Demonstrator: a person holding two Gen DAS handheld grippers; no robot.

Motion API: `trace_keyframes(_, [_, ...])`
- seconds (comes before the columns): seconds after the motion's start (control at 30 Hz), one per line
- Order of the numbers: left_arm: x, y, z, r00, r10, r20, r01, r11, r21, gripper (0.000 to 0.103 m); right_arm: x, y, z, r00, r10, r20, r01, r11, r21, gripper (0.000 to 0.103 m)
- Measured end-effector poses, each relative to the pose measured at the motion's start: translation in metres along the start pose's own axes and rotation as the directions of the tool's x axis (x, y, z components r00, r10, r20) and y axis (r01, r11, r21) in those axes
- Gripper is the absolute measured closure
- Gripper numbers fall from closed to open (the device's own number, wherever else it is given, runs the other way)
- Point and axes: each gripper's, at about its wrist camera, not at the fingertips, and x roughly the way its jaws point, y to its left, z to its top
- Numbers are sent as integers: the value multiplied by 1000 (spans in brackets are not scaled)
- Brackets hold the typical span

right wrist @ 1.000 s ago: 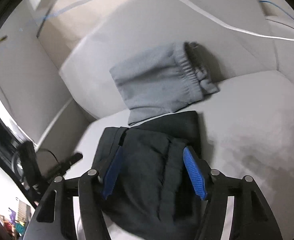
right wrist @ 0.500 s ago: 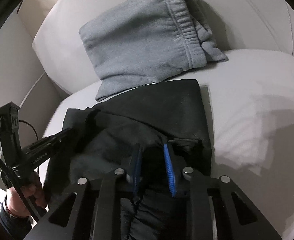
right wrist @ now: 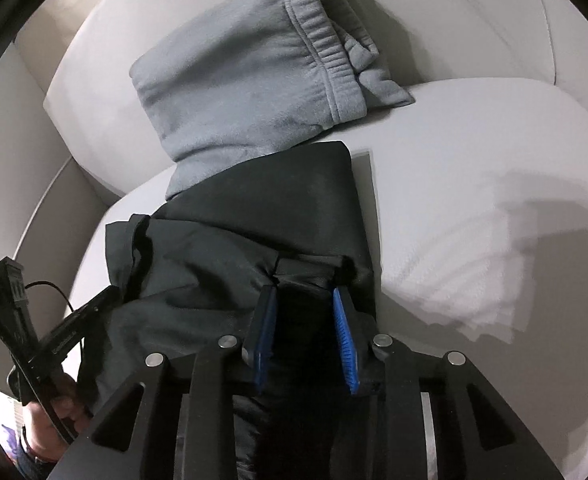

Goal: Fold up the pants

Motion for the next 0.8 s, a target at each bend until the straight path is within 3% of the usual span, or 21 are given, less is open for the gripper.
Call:
trace_keyframes(0.1, [-19,-7,6,1000,7,-24,-7,1000,2,98,-7,0,2,1000,1,-10,-1,1000,19,75])
trace_keyframes(0.2, [-63,-20,10,998,7,64,-9,1000,29,98,-28,17,4,1000,-12,3,12,1000,-4,76])
trace_keyframes(0.27, [-98,-31,12,990,12,144,-17,999,34,96,-57,41,6,998,-13,66,17,998,-67,73])
trace_keyframes(0.3, [-124,-38,13,979,20,202,-26,999,27,86,-69,50,6,995,-2,97,10,996,-87,70])
trace_keyframes(0.33, [-140,-42,12,971,22,239,-28,999,21,76,-92,66,3,987,20,158,-1,993,-116,54])
trace_keyframes(0.37, [-161,-47,9,955,29,296,-36,999,15,46,-105,76,-1,980,26,197,1,990,-139,27])
trace_keyframes(0.4, [-179,-52,6,934,43,354,-49,999,8,13,-124,90,-8,965,27,260,20,984,-177,13])
trace_keyframes(0.43, [-193,-56,1,909,61,412,-66,998,0,1,-139,100,-15,947,21,319,49,977,-209,0])
trace_keyframes(0.5, [-215,-64,-8,860,102,500,-117,993,-2,1,-162,118,-32,904,13,426,112,957,-266,0])
trace_keyframes(0.53, [-219,-70,-12,854,127,505,-156,988,16,1,-170,126,-41,887,7,462,145,945,-292,0])
trace_keyframes(0.57, [-215,-73,-13,865,144,482,-183,982,35,1,-174,133,-48,880,-2,475,172,934,-314,0])
trace_keyframes(0.67, [-189,-78,-17,904,207,374,-253,964,78,1,-167,138,-60,897,-36,440,199,923,-330,0])
trace_keyframes(0.8, [-143,-73,-25,930,264,255,-298,948,106,1,-145,117,-62,922,-97,375,220,928,-300,0])
